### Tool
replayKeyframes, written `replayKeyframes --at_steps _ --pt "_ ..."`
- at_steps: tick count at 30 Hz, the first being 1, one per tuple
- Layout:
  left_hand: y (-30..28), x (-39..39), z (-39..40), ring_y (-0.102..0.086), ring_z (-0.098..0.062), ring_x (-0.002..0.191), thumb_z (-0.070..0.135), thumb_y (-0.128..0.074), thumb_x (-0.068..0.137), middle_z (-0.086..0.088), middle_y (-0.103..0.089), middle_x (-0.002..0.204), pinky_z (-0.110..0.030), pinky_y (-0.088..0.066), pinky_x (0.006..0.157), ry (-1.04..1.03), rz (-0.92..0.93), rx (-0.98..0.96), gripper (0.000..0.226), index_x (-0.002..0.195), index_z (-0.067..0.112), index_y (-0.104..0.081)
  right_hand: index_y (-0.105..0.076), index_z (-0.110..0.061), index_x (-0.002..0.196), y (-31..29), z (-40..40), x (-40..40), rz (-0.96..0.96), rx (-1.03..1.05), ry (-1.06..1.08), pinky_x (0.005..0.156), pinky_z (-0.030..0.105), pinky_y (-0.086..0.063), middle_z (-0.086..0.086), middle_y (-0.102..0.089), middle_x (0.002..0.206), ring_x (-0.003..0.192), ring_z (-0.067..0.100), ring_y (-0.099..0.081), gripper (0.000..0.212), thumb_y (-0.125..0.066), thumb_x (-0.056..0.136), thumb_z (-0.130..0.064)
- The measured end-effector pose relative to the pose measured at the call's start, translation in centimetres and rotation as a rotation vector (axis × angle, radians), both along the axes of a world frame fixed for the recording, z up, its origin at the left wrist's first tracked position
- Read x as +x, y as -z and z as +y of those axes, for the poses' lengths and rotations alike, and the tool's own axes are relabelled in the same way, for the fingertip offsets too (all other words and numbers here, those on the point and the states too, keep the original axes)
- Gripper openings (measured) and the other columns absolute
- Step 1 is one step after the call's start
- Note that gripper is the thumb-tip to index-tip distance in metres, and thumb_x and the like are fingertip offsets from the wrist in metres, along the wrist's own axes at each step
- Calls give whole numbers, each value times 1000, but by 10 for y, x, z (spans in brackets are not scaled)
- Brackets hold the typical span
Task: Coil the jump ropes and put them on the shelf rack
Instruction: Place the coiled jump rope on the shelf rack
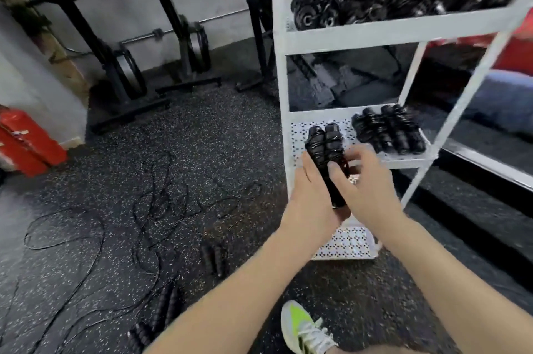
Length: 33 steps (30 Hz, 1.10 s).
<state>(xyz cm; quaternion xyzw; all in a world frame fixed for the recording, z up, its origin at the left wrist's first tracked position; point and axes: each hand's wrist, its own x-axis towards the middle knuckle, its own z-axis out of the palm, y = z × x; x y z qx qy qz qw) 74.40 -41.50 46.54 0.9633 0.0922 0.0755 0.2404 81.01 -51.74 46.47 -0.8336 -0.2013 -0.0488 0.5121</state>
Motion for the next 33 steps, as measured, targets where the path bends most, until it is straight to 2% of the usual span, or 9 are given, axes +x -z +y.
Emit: replayKeyframes --at_steps 2,5,9,14,18,22,25,29,33 --pt "-7 34 -14 -36 -34 138 45 -70 91 -22 -20 158 -33 -36 107 -3 4 -40 113 160 -1 6 -51 -21 110 -8 -13 34 -46 -122 14 77 34 -43 -3 -61 106 96 20 -60 30 -67 92 -40" --pt "-18 86 -18 -47 -31 128 49 -78 82 -18 -34 147 -31 -42 95 -72 -18 -134 125 159 -3 6 -55 -16 118 -19 -20 85 -112 -281 11 82 39 -49 2 -67 107 95 25 -62 37 -65 93 -43" --pt "-13 140 -6 -51 -33 124 44 -87 76 -19 -41 139 -33 -46 93 -127 -1 -184 117 153 -5 -15 -60 -13 124 -20 -13 134 -230 -468 -27 91 45 -48 12 -69 107 109 35 -59 45 -59 95 -47" --pt "14 165 14 -51 -27 117 45 -92 69 -12 -44 132 -33 -45 87 -129 84 -254 107 146 4 -30 -58 -18 125 -5 -2 157 -198 -670 -37 98 47 -38 11 -63 115 120 34 -49 48 -52 95 -55" --pt "37 171 25 -44 -11 91 35 -86 77 -11 -50 129 -15 -34 69 -96 94 -221 76 134 8 -43 -58 -20 129 11 -3 159 -278 -766 -6 100 47 -33 1 -61 128 125 28 -42 50 -42 98 -56" --pt "41 172 29 -52 -24 95 20 -72 86 -13 -54 118 -16 -31 57 -112 95 -157 49 127 8 -45 -58 -22 133 22 1 155 -374 -827 89 97 46 -33 0 -58 135 124 31 -42 50 -38 101 -55" --pt "34 167 24 -54 -28 94 25 -69 90 -9 -47 114 -32 -43 74 -135 119 -219 55 134 12 -38 -51 -24 140 27 2 154 -355 -813 90 98 46 -32 -1 -57 138 127 31 -40 52 -39 101 -55" --pt "29 162 17 -55 -36 114 33 -73 89 -15 -41 135 -45 -49 91 -157 146 -235 75 143 6 -31 -45 -25 146 29 -2 151 -371 -870 71 99 48 -31 0 -55 140 132 32 -38 56 -39 100 -57" --pt "23 144 17 -46 -33 127 36 -71 90 -13 -39 141 -49 -47 102 -140 100 -122 84 152 5 -24 -59 -19 134 20 -2 143 -385 -779 50 99 48 -36 4 -61 133 126 33 -45 50 -48 99 -53"
